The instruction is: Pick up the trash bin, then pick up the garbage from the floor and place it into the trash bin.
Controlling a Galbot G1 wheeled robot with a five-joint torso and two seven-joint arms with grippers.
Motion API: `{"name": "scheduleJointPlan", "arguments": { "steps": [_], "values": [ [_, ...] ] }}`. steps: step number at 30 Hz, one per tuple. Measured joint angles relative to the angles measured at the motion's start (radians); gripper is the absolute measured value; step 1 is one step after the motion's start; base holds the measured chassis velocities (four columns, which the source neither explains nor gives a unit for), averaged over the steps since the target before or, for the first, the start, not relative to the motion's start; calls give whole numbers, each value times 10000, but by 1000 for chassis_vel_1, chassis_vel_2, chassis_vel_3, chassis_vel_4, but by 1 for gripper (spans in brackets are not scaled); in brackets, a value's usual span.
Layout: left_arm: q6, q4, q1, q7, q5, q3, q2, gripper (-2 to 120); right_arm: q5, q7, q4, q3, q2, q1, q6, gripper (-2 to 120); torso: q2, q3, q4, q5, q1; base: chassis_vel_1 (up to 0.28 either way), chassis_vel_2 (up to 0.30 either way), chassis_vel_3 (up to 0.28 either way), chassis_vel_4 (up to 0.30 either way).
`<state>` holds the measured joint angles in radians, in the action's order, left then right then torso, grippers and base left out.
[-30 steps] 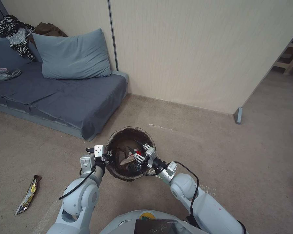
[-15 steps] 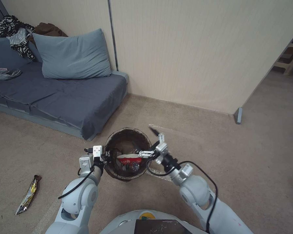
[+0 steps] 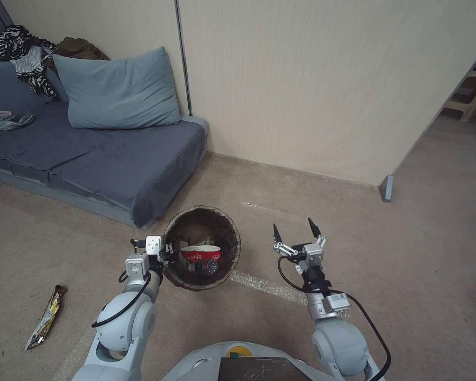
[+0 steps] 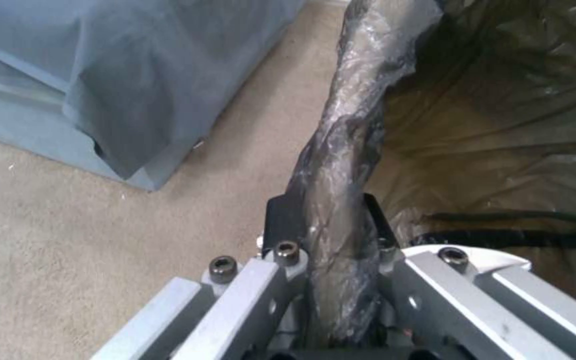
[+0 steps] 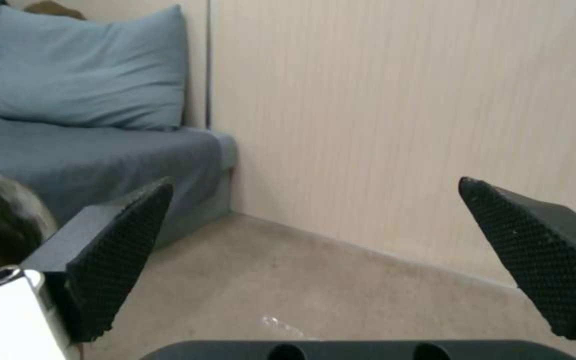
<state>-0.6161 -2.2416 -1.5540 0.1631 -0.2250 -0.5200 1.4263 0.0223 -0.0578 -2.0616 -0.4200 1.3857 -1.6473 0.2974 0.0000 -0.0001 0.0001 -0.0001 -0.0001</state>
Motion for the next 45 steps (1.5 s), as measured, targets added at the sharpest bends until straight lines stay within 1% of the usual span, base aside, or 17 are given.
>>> {"name": "scheduleJointPlan", "arguments": {
  "steps": [1, 7, 23, 29, 35, 39, 45],
  "values": [
    [4, -17, 1, 39, -73, -8, 0, 0, 1, -1, 151, -18, 153, -12, 73, 100, 0, 0, 0, 1, 0, 0, 0, 0, 0],
    [4, -45, -14, 64, -129, -11, -3, 0, 9, 1, 339, 76, 323, 98, 94, 100, 0, 0, 0, 0, 0, 0, 0, 0, 0],
    [5, -108, -51, 62, -198, -40, 20, 0, 195, 21, 502, 129, 260, 452, -30, 100, 0, 1, -1, 0, 0, 10, 10, 9, 10],
    [13, -114, -69, 59, -229, -48, 21, 0, 321, 45, 529, 169, 275, 478, 19, 100, 0, 1, 1, 0, 0, 83, 88, 84, 89],
    [9, -120, -64, 92, -237, -46, 41, 0, 363, 86, 593, 237, 316, 499, 194, 100, 0, 1, -2, 0, 0, 88, 89, 98, 101],
    [6, -120, -65, 118, -246, -67, 33, 0, 273, 213, 769, 279, 363, 596, 410, 100, 0, 1, 0, 0, 0, 141, 121, 118, 126],
    [6, -128, -76, 123, -260, -79, 33, 0, 269, 242, 876, 339, 383, 679, 438, 100, 0, 1, 0, 0, 0, 136, 136, 126, 110]
  ]
}}
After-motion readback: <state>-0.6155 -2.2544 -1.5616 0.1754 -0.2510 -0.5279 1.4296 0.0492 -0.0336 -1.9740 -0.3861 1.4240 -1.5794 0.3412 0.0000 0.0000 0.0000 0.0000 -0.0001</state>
